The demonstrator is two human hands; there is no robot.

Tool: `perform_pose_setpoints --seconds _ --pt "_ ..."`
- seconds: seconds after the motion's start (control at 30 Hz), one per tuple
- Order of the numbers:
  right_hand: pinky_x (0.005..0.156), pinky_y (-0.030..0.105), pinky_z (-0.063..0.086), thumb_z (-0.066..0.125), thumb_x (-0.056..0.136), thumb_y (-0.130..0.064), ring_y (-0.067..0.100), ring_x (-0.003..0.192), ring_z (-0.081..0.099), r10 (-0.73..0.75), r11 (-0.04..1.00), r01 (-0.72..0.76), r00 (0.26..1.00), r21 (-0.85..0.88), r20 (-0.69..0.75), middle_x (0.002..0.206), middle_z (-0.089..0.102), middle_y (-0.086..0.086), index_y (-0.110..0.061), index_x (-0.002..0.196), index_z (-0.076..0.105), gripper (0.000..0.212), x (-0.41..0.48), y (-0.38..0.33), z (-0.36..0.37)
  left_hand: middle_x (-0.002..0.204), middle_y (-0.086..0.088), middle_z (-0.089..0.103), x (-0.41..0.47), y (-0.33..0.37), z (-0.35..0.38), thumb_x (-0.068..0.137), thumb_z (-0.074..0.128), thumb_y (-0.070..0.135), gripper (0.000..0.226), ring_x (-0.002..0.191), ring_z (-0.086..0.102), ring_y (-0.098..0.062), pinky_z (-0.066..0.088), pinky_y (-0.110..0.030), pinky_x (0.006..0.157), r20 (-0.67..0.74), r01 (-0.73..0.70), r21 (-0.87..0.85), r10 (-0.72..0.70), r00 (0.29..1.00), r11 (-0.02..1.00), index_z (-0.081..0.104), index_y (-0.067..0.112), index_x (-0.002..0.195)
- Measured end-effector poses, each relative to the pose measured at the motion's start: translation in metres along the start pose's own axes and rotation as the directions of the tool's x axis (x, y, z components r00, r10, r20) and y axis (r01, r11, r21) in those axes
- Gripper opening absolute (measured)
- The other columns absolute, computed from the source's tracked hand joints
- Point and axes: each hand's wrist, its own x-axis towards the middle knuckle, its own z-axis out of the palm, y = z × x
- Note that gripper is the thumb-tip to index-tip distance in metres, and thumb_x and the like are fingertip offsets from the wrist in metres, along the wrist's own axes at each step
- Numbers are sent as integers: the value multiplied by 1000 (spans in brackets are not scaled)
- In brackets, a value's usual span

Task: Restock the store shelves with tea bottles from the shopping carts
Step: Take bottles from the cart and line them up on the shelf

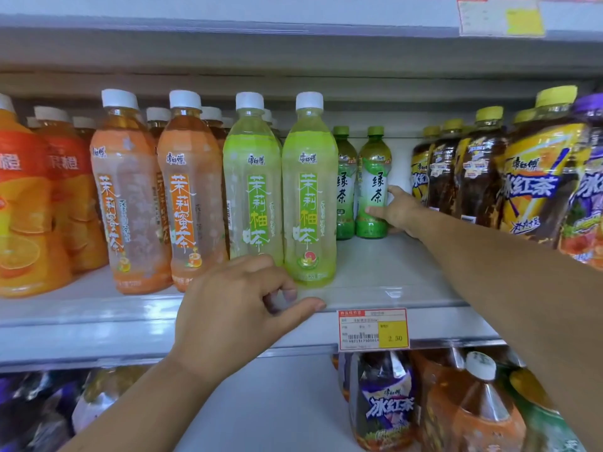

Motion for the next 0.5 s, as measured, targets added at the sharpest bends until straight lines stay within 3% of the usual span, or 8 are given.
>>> perform_pose_setpoints --seconds 0.1,0.2,0.3,0.4,0.5 --pt "95 47 51 73 83 -38 32 120 52 37 999 -37 998 -13 51 141 47 11 -19 146 28 79 -13 -6 1 60 17 42 -1 0 0 78 58 68 43 56 42 -1 31 -19 49 -6 -9 1 9 1000 1000 64 29 63" --pt "101 41 43 65 87 -46 33 125 45 59 980 -44 996 -194 73 145 39 16 -8 149 20 86 -35 -17 -7 57 16 41 1 1 -2 76 57 70 45 54 42 -1 27 -15 48 1 12 26 -12 1000 1000 61 27 61" --pt "81 32 46 63 90 -35 24 96 53 -112 982 113 994 -151 13 116 53 10 -7 143 33 67 -78 -32 -26 57 15 43 2 4 -5 74 55 73 46 55 46 -3 23 -11 49 25 51 47 -52 998 998 59 29 61" --pt "85 30 47 61 92 -25 19 100 59 -358 933 354 930 -62 -80 115 59 8 -15 137 45 49 -143 -35 -46 65 14 50 2 6 -7 75 56 72 43 65 55 -9 37 -20 51 33 51 33 -52 998 998 66 30 74" --pt "82 20 45 60 91 -15 5 89 60 -480 875 483 874 33 -83 103 60 2 -17 124 55 33 -217 -21 -62 85 5 61 2 8 -14 76 70 55 37 86 56 -18 45 -30 78 13 14 -72 -13 1000 997 71 24 96"
